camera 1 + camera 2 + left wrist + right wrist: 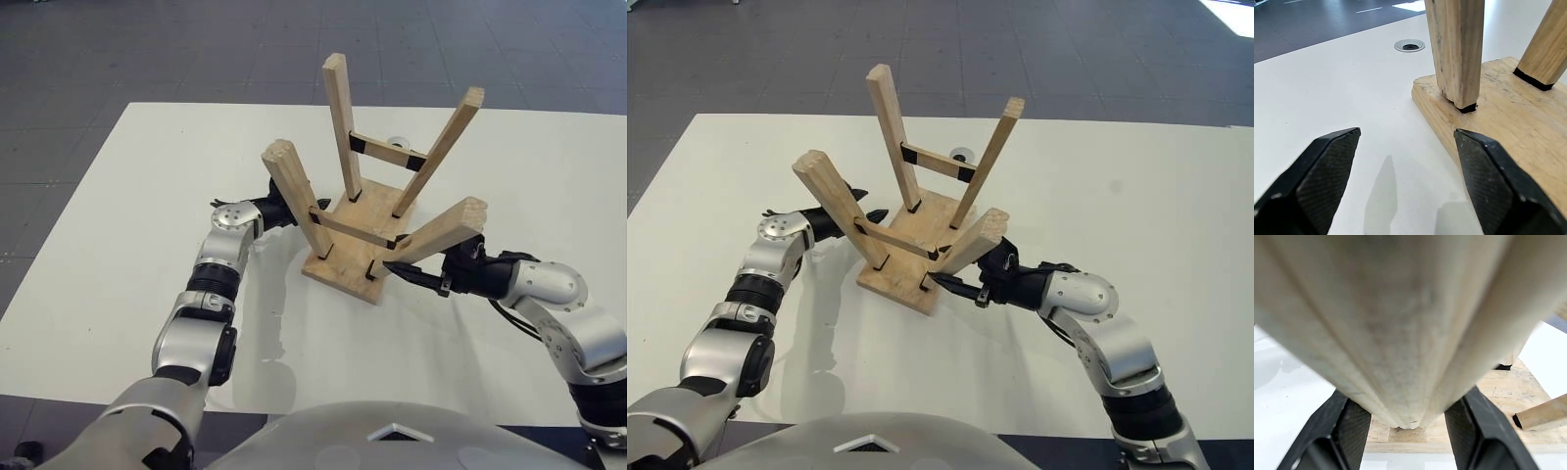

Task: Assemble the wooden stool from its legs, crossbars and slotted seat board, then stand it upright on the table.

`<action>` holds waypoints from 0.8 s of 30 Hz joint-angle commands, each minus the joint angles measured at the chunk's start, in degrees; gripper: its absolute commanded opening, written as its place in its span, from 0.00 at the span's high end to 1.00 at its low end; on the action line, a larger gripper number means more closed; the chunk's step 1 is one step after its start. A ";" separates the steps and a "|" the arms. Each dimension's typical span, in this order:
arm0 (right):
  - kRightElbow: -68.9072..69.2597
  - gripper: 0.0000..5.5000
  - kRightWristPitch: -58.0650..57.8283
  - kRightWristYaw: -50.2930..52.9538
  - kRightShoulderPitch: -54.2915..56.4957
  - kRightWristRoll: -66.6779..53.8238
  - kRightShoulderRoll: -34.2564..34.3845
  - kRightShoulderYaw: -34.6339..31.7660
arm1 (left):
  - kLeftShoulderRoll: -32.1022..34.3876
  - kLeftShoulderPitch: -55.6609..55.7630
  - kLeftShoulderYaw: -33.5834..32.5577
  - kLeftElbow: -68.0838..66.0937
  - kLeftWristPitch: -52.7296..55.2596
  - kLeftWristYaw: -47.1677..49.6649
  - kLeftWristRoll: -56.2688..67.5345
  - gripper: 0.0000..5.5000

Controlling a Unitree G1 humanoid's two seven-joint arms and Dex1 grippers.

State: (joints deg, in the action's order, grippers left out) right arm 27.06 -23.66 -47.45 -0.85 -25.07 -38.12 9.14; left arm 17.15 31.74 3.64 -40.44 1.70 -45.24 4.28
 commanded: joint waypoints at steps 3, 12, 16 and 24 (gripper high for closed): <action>-5.36 0.63 -2.14 -1.51 -2.40 4.25 -5.64 0.19 | 2.30 1.30 -1.59 9.01 -0.21 -7.88 5.60 0.36; -6.19 0.63 0.76 -0.77 -2.79 3.67 -3.93 -0.33 | 3.20 2.61 -0.02 24.10 13.89 -18.81 16.31 0.36; -6.53 0.63 1.32 -0.62 -2.22 4.11 -3.80 -0.12 | 4.87 2.41 0.39 24.13 14.38 -19.19 15.25 0.36; -7.99 0.63 7.84 -0.97 -3.92 8.90 -4.37 1.96 | 2.41 8.19 -5.11 11.71 9.44 -4.81 12.50 0.36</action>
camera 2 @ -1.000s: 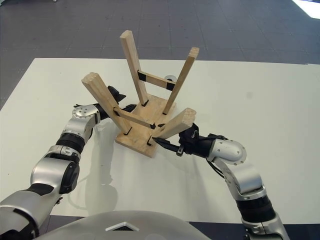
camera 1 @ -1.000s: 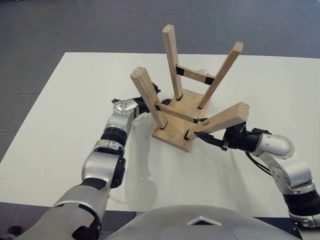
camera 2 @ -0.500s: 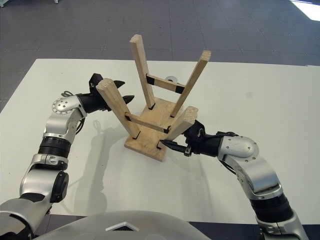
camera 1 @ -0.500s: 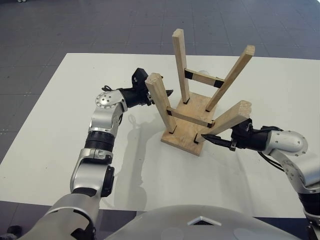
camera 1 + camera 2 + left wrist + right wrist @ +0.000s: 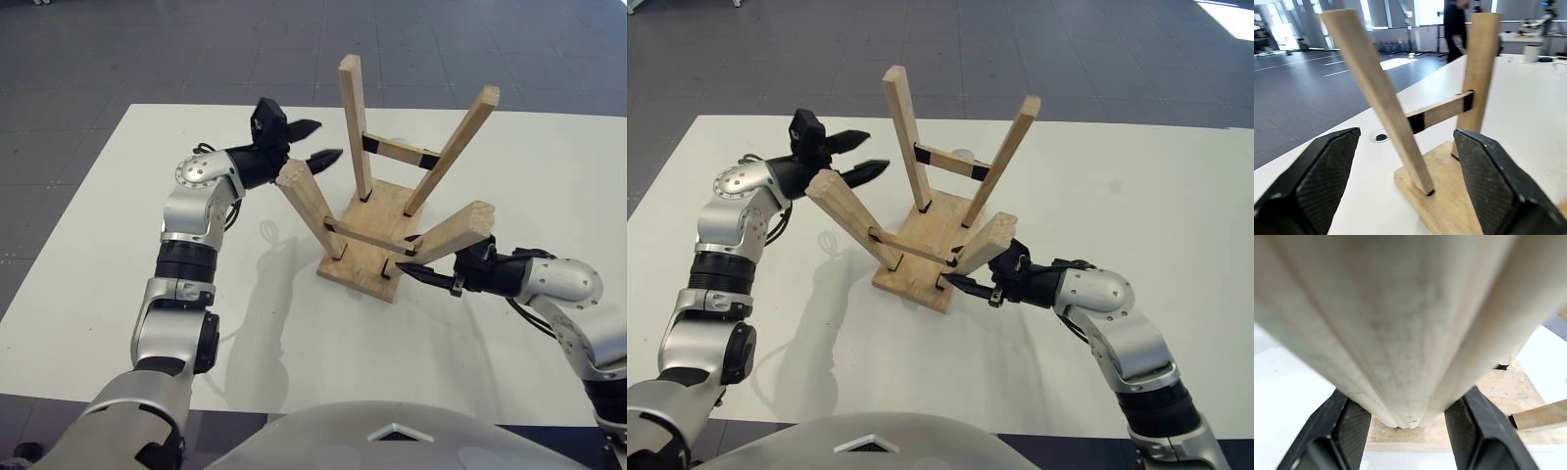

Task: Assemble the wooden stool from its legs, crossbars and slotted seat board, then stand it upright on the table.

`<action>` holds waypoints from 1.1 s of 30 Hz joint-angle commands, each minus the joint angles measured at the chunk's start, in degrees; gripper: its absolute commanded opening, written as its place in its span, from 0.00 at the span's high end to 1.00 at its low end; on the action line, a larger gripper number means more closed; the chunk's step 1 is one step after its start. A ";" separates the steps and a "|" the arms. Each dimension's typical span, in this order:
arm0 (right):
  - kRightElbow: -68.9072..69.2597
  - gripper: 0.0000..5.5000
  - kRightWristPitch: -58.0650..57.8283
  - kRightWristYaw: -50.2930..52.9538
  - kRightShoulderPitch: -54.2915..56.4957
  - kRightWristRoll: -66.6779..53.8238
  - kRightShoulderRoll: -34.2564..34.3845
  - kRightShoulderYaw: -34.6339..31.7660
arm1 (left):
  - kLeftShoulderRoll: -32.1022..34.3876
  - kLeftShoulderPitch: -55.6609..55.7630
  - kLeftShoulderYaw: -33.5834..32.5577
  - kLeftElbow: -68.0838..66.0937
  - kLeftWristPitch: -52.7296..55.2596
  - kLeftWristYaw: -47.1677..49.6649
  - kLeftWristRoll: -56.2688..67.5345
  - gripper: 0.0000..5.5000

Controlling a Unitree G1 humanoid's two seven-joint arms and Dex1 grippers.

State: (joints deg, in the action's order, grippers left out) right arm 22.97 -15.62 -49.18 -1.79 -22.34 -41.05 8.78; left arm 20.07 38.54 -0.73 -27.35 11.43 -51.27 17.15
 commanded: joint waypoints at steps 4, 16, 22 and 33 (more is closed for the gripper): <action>-5.14 0.63 2.32 0.83 -3.31 7.84 -1.42 3.00 | 0.02 -1.41 -0.02 0.94 0.45 0.47 -0.36 0.36; -4.22 0.63 -3.03 1.93 -1.40 5.78 -0.66 3.15 | 9.12 4.21 -9.29 30.55 12.55 10.52 6.61 0.36; -1.85 0.63 -10.15 4.98 1.08 4.08 0.99 3.54 | 16.21 2.06 0.14 52.05 27.84 10.28 7.67 0.36; -2.87 0.63 -12.30 7.20 4.76 5.12 3.05 5.29 | 17.03 -7.40 20.17 62.32 26.61 15.59 -4.27 0.36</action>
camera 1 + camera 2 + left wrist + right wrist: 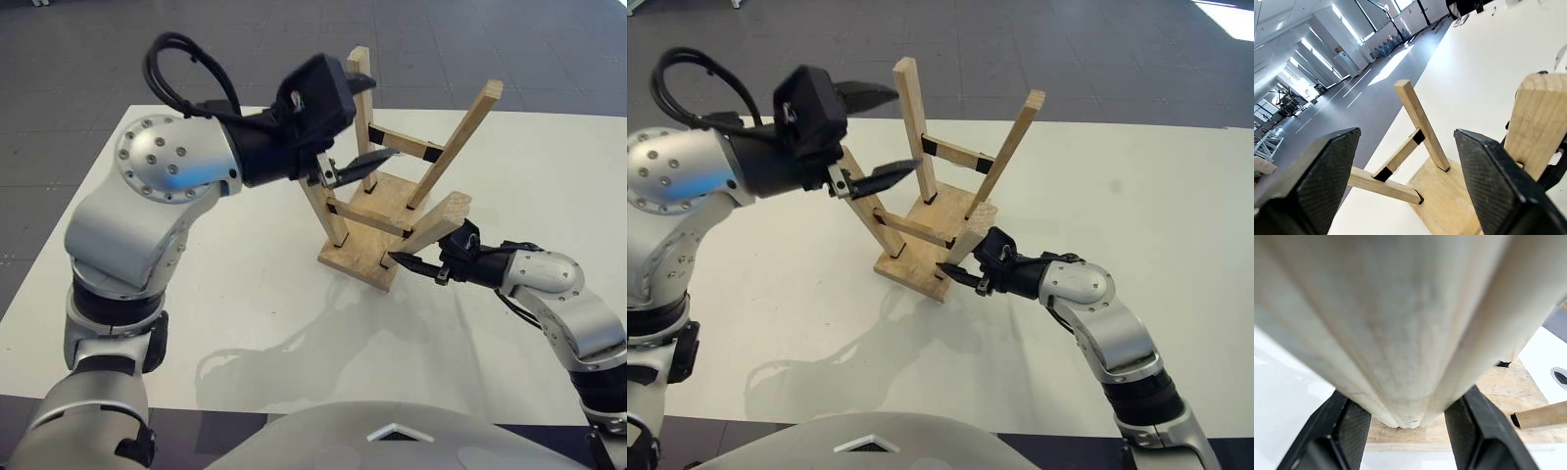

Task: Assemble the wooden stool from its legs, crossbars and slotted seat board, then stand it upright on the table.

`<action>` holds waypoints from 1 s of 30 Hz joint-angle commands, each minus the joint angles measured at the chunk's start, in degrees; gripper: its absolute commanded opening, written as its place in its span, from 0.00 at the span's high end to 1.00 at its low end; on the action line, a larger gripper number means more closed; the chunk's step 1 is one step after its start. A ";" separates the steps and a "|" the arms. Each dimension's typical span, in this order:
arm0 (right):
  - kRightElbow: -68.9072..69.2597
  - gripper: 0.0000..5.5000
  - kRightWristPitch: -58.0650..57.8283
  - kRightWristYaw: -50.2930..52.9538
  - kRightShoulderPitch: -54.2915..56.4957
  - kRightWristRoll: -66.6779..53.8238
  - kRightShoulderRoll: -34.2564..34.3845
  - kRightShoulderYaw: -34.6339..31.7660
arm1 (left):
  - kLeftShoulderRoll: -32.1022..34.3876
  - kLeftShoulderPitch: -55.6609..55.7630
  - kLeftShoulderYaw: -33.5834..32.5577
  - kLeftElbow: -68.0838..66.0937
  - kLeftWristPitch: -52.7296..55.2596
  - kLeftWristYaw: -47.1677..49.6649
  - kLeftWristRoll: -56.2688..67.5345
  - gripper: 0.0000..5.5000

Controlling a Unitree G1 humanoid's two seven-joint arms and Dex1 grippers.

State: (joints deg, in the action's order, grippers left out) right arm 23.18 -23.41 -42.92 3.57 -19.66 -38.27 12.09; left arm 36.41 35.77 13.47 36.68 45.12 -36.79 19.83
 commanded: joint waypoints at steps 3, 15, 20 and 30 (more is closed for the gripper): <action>-3.38 0.63 -4.73 0.84 0.23 2.54 0.48 2.44 | -0.64 -7.79 9.48 -5.04 -14.11 3.31 -13.60 0.36; -4.41 0.63 -4.80 0.28 1.84 2.61 1.20 2.91 | -3.75 -13.79 14.64 -11.64 -23.68 2.61 -24.77 0.36; -3.98 0.63 -4.97 0.29 1.77 2.62 1.56 3.15 | -3.83 -15.40 16.34 -12.72 -23.48 1.69 -28.36 0.36; -4.67 0.63 -10.32 -0.09 4.11 2.90 1.74 5.58 | -5.76 -16.19 16.91 -13.79 -25.52 1.56 -31.59 0.36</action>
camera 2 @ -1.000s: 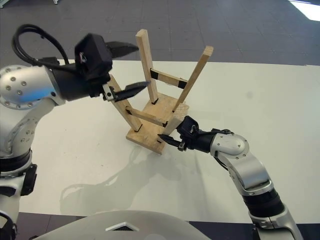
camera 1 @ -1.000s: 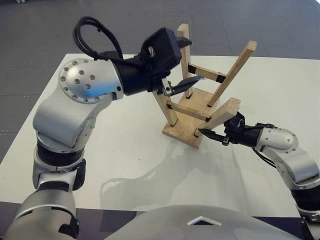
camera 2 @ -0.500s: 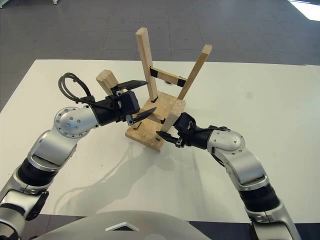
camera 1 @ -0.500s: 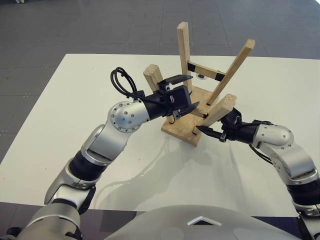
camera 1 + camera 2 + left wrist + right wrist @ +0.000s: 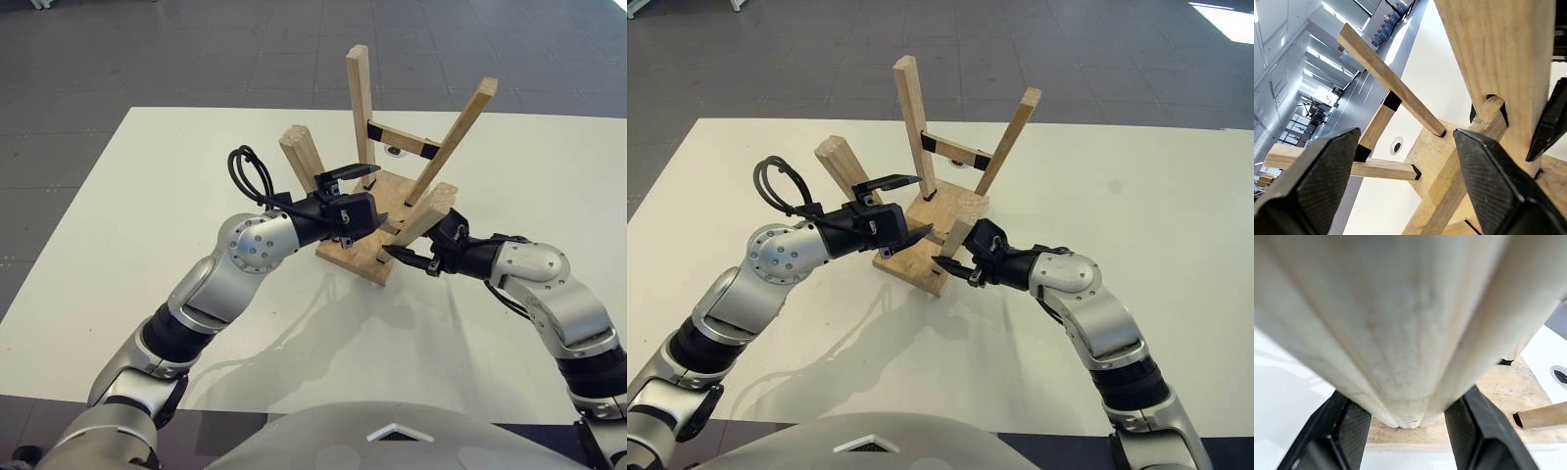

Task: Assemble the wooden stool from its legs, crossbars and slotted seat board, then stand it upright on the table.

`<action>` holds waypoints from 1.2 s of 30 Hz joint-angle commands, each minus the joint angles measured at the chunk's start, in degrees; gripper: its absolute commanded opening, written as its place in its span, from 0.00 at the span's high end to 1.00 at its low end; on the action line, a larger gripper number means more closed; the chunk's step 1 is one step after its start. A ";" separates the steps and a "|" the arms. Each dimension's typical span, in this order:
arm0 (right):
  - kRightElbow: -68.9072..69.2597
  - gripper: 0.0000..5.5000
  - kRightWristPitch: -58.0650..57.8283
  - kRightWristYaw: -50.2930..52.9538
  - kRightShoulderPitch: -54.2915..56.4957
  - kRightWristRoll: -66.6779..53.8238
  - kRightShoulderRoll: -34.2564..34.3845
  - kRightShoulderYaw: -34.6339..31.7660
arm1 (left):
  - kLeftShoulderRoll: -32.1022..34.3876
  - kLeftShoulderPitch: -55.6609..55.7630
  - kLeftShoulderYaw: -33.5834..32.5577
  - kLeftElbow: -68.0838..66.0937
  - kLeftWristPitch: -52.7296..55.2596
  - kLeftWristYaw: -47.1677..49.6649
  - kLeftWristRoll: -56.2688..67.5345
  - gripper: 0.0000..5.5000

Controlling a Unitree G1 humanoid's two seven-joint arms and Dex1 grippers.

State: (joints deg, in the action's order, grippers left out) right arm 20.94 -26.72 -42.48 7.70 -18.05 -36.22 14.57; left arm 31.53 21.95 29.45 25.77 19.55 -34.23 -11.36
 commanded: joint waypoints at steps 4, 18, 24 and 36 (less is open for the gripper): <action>-7.13 0.63 -9.62 -0.45 0.59 3.38 -0.98 5.27 | -3.81 -2.01 -4.83 -3.50 -5.16 3.77 0.21 0.36; -4.34 0.63 -5.10 7.56 -3.03 8.38 -2.65 4.47 | -8.67 15.63 -30.26 -9.95 -23.27 23.88 -0.12 0.36; -2.58 0.63 -4.58 8.60 -4.32 9.21 -2.53 5.26 | -5.55 14.33 -33.00 -16.54 -25.98 24.06 -0.81 0.36; 2.92 0.54 -7.13 8.36 -1.09 6.36 -1.28 2.44 | -6.42 11.32 -32.22 -17.93 -25.20 23.09 0.23 0.36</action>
State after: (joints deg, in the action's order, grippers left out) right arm 23.93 -31.52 -34.08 7.33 -13.03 -36.24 16.71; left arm 25.19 33.90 -2.88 8.75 -6.19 -10.66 -11.45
